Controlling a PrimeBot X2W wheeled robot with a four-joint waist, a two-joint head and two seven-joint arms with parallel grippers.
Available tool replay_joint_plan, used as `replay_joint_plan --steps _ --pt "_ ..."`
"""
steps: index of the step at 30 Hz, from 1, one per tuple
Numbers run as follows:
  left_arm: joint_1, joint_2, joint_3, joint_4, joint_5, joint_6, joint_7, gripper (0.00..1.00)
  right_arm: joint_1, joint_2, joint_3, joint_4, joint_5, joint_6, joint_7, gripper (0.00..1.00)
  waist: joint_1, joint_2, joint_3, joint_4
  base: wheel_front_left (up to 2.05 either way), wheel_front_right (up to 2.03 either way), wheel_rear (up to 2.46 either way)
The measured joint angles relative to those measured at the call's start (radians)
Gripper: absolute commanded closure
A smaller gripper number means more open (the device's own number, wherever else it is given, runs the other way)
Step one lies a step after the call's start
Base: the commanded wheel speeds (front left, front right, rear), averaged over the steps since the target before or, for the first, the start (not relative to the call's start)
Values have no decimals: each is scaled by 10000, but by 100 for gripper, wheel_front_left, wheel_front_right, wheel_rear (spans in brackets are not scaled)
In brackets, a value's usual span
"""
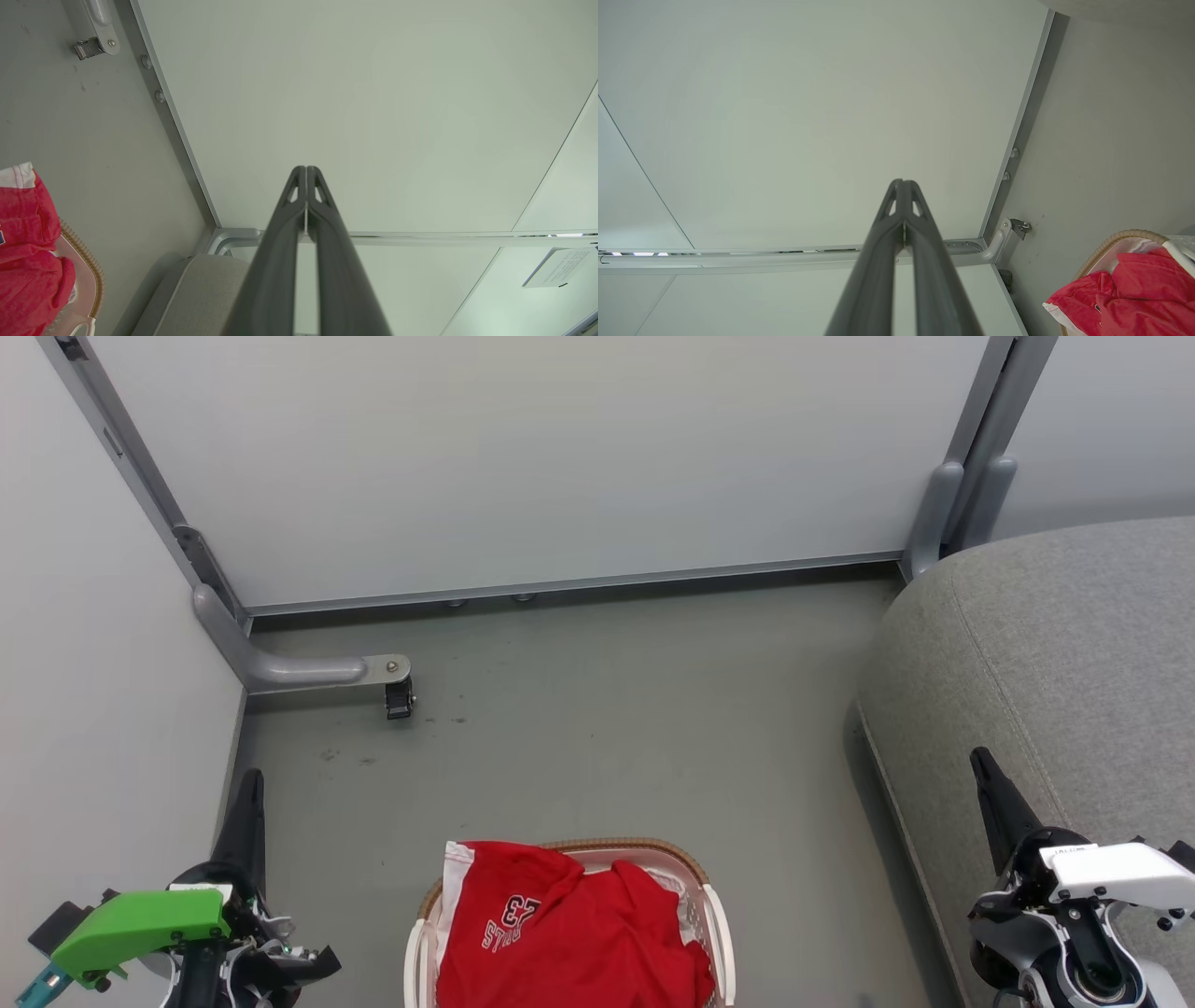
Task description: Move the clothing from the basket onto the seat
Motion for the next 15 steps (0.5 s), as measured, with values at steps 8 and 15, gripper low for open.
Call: replay_joint_plan --steps 8,15 --pt "0 0 0 0 0 0 0 100 0 0 0 0 0 0 0 100 0 0 0 0 0 0 0" --pt "0 0 0 0 0 0 0 100 0 0 0 0 0 0 0 100 0 0 0 0 0 0 0"
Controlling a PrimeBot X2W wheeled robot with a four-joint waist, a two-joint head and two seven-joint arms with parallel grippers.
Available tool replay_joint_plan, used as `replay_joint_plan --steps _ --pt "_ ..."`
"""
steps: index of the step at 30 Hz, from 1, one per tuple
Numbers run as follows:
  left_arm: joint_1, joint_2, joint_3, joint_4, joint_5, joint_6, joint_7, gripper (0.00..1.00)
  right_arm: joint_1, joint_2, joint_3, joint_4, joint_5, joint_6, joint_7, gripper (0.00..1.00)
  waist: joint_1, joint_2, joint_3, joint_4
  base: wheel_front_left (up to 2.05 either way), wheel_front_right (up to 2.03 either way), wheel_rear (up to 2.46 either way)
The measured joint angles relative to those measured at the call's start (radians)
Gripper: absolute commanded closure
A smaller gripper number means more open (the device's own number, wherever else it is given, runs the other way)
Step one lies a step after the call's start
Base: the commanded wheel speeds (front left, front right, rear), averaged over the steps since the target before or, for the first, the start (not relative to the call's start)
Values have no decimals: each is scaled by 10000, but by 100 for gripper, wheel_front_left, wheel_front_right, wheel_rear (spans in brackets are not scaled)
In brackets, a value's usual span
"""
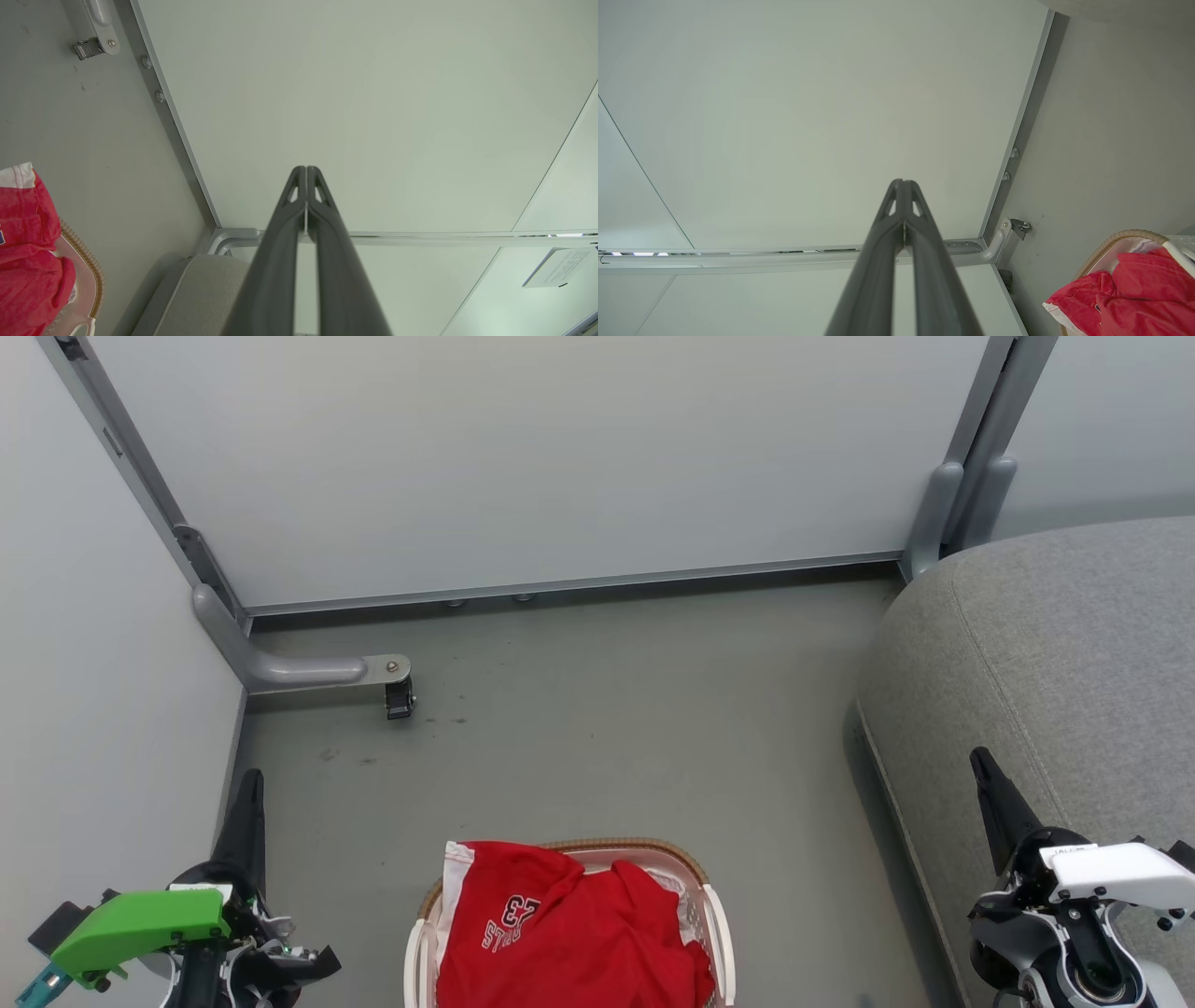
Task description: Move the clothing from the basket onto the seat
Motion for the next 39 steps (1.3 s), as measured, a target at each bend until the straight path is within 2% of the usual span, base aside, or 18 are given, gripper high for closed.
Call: replay_joint_plan --steps 10,11,22,30,39 --pt "0 0 0 0 0 0 0 100 0 0 0 0 0 0 0 100 0 0 0 0 0 0 0" --pt "10 -8 -2 38 0 0 -4 0 3 13 2 42 -2 0 0 0 0 0 0 0 0 0 0" --pt "319 -61 -136 447 219 0 -351 0 236 46 316 313 -410 -4 -326 0 0 0 19 2 0 0 0" --pt "311 36 -178 479 1551 0 -734 0 195 -50 454 299 -1818 -4 -721 0 0 0 84 11 0 0 0" --pt "274 92 -180 481 3526 0 -1104 0 60 -69 616 249 -3597 -4 -1097 0 0 0 152 33 0 0 0"
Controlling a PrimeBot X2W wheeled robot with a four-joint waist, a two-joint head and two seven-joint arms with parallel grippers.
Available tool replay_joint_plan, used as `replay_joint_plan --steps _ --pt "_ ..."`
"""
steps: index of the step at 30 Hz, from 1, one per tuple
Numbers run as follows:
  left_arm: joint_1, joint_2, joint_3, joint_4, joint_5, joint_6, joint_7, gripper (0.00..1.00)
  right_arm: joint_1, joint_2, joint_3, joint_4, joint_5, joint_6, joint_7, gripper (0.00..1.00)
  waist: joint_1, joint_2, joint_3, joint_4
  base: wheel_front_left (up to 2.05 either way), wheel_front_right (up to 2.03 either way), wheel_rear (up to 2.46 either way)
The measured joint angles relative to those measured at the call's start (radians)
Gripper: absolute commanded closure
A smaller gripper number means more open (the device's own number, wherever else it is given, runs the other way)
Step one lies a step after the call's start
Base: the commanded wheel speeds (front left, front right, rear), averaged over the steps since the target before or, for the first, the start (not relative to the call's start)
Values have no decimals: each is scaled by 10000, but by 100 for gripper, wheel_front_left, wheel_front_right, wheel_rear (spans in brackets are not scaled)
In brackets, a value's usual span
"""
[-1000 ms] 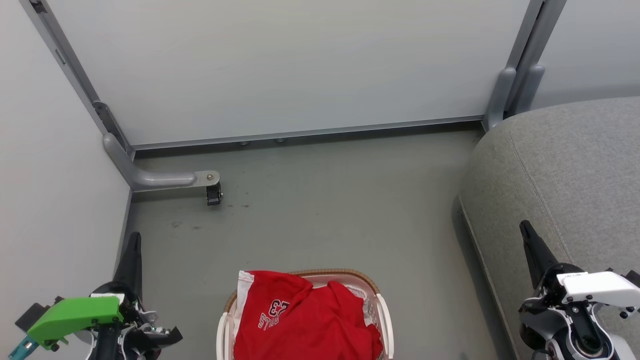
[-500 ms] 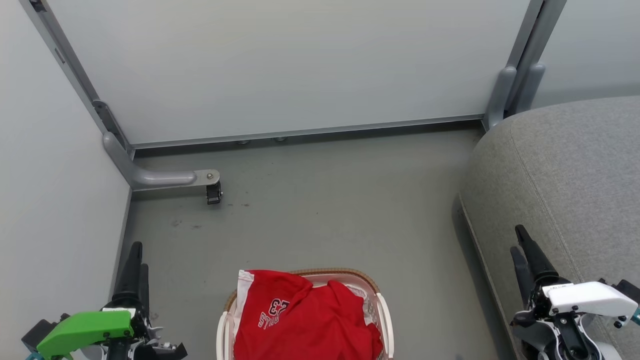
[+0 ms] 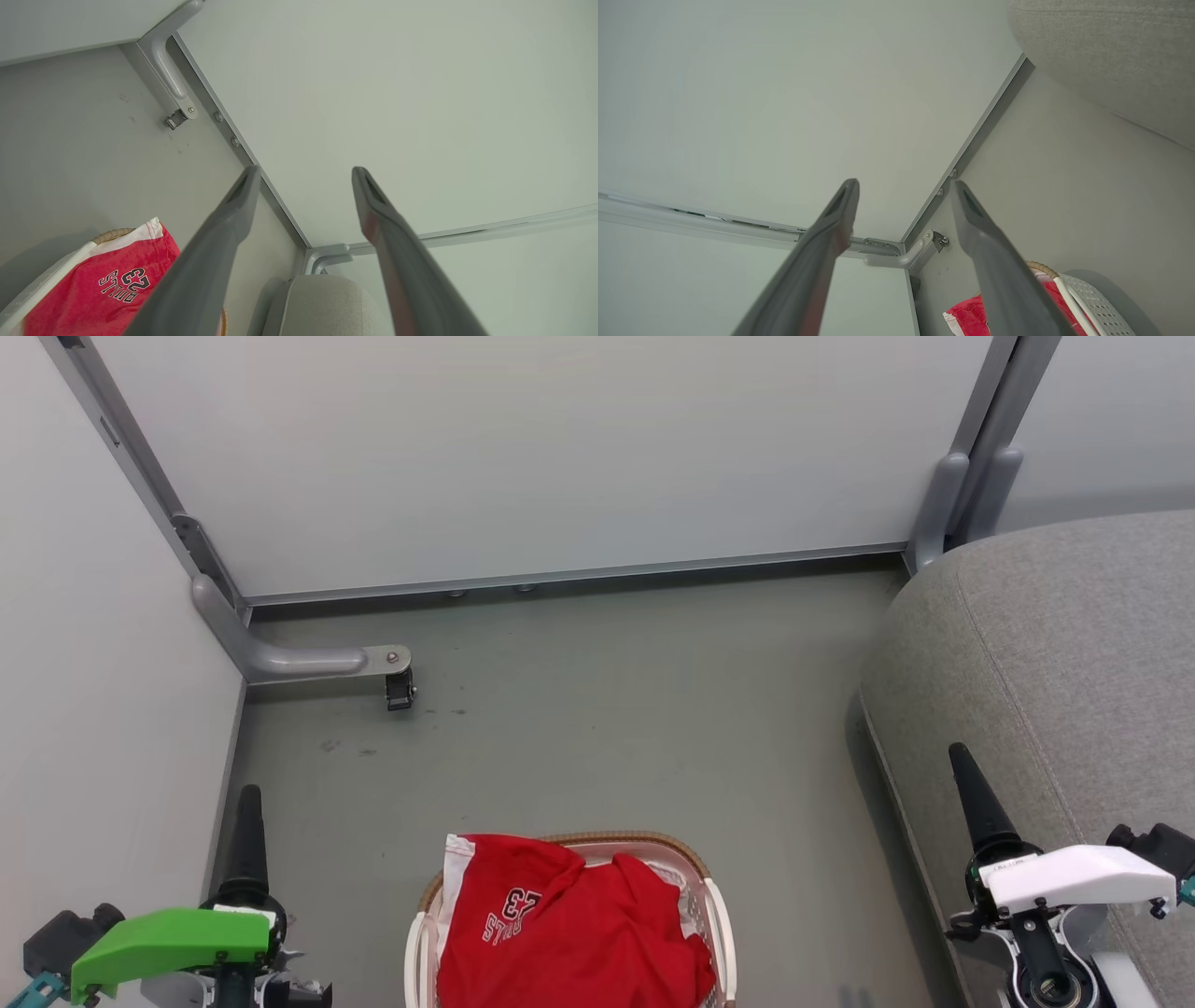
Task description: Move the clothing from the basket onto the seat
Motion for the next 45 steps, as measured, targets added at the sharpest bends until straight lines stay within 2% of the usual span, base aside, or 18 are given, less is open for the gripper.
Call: replay_joint_plan --steps 22,45 --pt "-16 328 -571 4 3969 0 -786 0 -184 -226 706 -21 -3906 0 -782 0 0 0 41 67 0 0 0" --pt "45 564 -1137 -4 7116 0 -1465 0 -177 -303 978 182 -7078 2 -1473 0 0 0 112 115 0 0 0"
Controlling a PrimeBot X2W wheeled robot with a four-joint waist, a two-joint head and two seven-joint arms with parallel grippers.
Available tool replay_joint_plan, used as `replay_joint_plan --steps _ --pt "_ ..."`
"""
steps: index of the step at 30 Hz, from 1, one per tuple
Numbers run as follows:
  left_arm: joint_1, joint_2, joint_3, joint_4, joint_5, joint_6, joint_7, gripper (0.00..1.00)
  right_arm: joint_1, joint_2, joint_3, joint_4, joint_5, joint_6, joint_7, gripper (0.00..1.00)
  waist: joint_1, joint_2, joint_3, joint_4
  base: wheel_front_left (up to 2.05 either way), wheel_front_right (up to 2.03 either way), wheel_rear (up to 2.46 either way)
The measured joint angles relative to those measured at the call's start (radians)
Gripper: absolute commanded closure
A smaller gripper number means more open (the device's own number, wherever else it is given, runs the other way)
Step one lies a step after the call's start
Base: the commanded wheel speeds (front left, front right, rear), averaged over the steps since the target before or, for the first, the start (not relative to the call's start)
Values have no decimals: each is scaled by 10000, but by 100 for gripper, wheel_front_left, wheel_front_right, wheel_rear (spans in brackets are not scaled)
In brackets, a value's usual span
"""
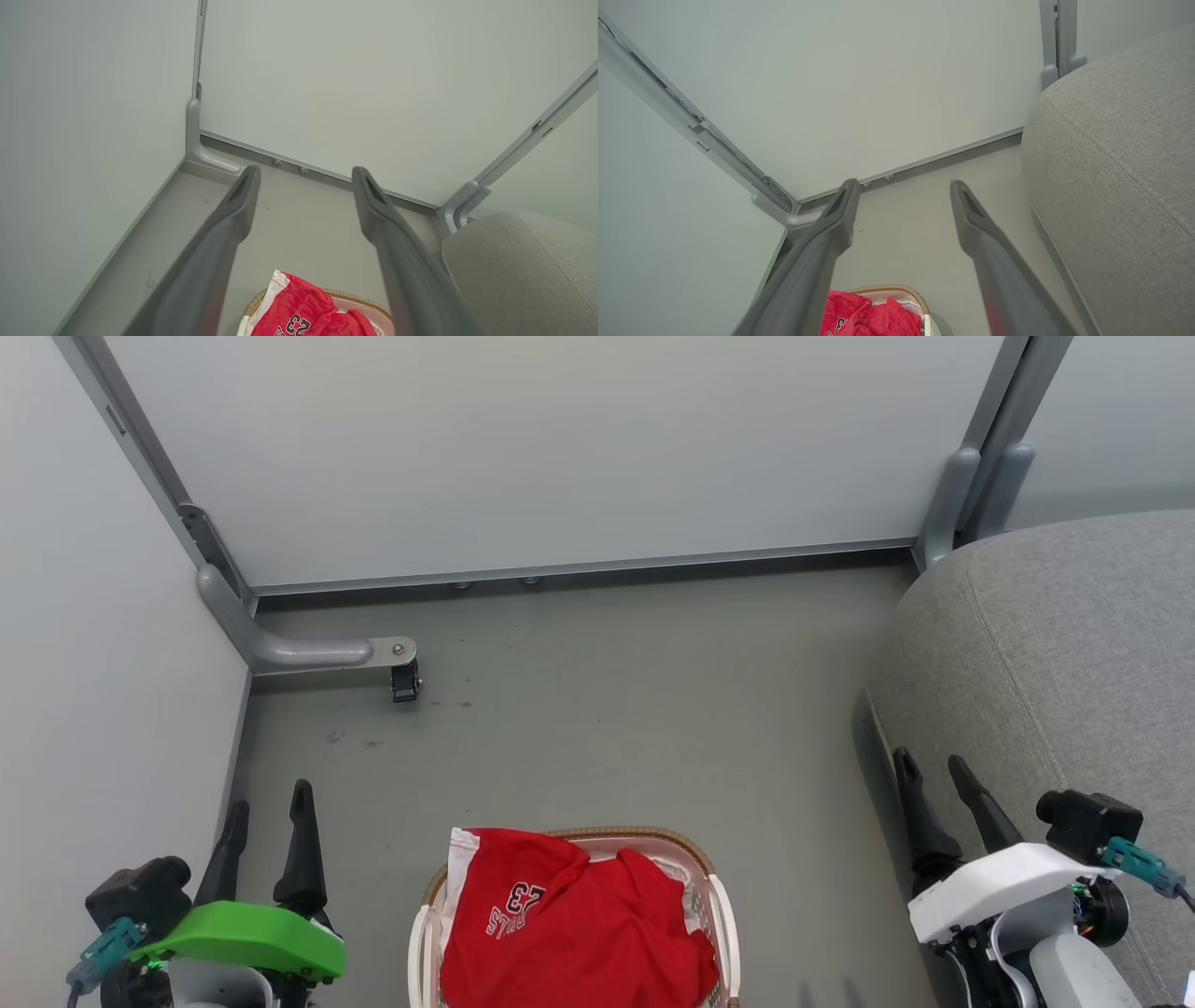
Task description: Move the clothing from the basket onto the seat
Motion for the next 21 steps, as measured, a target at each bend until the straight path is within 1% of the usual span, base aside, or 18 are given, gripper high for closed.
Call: replay_joint_plan --steps 9,21 --pt "117 2 -10 61 1072 0 -221 0 51 42 -10 98 -1039 0 -226 0 0 0 -28 -4 0 0 0" --pt "305 -63 -25 121 2192 0 -510 0 161 48 17 221 -2263 0 -510 0 0 0 -51 0 0 0 0"
